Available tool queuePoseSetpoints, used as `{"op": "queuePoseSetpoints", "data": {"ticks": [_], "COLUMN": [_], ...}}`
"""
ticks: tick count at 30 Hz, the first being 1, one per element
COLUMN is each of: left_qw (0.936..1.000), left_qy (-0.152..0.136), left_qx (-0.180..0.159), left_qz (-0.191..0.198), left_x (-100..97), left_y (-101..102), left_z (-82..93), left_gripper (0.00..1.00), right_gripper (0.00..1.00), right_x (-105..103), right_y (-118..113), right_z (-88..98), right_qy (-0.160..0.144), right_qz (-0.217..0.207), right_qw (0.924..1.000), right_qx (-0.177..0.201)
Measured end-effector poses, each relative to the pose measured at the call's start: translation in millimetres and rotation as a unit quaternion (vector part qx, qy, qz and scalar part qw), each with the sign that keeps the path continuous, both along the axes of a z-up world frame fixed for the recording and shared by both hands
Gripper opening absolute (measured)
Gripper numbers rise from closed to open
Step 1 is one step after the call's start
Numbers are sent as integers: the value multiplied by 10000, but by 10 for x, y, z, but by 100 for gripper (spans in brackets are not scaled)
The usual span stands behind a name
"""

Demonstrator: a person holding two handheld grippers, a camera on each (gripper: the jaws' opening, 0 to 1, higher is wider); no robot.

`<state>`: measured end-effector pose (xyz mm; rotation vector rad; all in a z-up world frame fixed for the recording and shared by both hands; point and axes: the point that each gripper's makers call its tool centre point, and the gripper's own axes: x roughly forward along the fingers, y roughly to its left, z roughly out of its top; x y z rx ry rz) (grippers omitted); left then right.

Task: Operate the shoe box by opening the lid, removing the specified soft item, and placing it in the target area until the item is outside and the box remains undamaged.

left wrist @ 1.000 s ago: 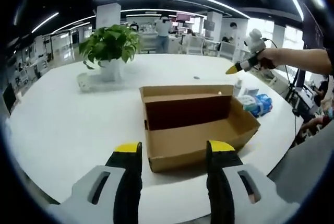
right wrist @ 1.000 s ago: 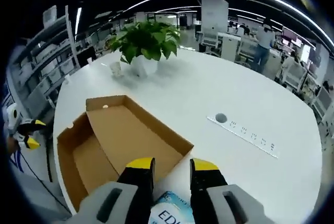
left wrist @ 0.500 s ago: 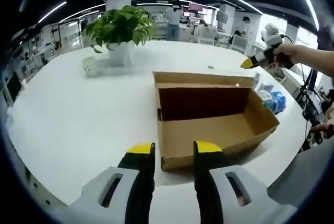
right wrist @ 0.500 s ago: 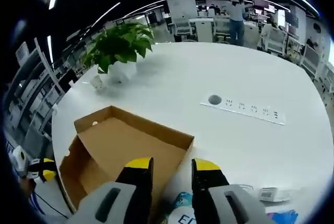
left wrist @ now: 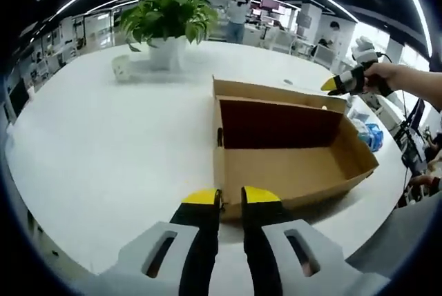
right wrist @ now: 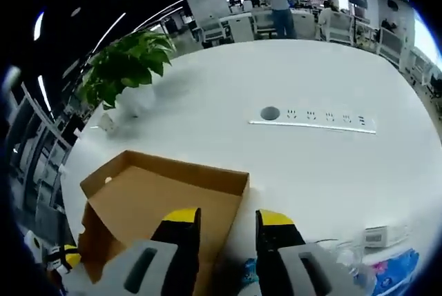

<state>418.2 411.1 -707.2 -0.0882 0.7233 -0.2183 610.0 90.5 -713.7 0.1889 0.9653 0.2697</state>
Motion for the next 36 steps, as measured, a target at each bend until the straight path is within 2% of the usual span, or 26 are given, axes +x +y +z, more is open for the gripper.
{"op": "queuePoseSetpoints", "data": {"ticks": [5,8,10,11,12,14,18,20,24,36], "left_qw": [10000,9999,9998,9998,9998,9997,9994,9993,9992,9992], "left_qy": [11,-41,-148,-138,-159,-217,-308,-341,-361,-339], "left_qx": [-44,-36,113,139,139,73,-8,33,41,1], "left_qz": [65,90,75,24,31,78,172,168,181,196], "left_x": [16,33,41,27,27,31,22,24,23,17], "left_y": [13,24,43,26,29,36,40,37,37,28], "left_z": [-39,-41,-36,-51,-53,-48,-51,-50,-42,-47], "left_gripper": [7,6,3,3,3,3,2,2,1,1], "right_gripper": [28,19,13,10,7,3,2,2,1,0], "right_x": [-142,-217,-249,-255,-254,-252,-251,-263,-260,-171], "right_y": [64,116,144,152,93,82,84,85,79,92], "right_z": [-95,-119,-112,-108,-113,-115,-109,-100,-69,57], "right_qy": [220,346,360,340,267,297,314,275,257,-186], "right_qz": [-112,-96,-1,90,250,152,139,337,379,502], "right_qw": [9997,9993,9993,9993,9992,9993,9994,9988,9988,9985], "right_qx": [50,136,134,94,-186,-136,-91,-217,-196,-131]}}
